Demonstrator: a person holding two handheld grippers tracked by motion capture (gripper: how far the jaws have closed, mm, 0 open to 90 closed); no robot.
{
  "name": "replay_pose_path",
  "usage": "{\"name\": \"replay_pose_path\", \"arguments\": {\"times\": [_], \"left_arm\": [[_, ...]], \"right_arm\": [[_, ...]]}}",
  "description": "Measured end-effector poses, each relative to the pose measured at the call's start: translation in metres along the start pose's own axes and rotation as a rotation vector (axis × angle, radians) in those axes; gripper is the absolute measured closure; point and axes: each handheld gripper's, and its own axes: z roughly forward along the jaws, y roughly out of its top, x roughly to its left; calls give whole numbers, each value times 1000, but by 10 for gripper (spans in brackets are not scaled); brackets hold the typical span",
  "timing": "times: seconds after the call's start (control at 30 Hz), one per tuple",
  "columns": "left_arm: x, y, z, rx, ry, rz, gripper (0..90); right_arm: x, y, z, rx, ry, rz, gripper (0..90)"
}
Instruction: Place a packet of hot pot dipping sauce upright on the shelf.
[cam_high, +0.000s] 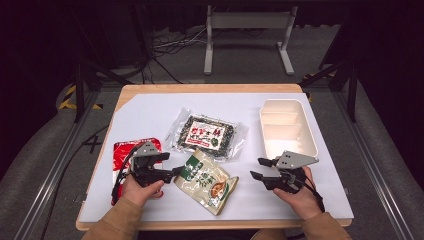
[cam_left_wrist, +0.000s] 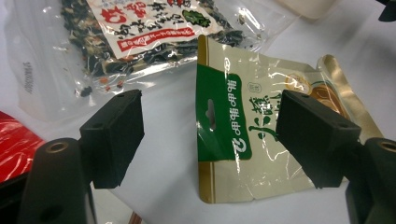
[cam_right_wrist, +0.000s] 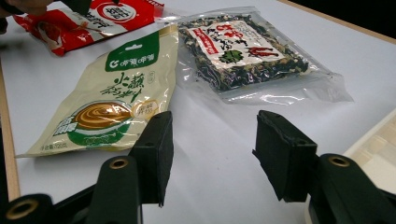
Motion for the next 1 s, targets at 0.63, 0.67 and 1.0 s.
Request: {"name": "replay_pose_path", "arguments": {"times": [0.63,0.67,1.0], "left_arm": [[-5,1,40,176,-48,6,308],[-5,1,41,187,-46,11,319],[-7,0,44,227,-51,24,359]], "right_arm": [[3,-1,6,17,11,-20,458],[3,-1,6,18,12,-21,458],[4,-1,7,24,13,-29,451]]}}
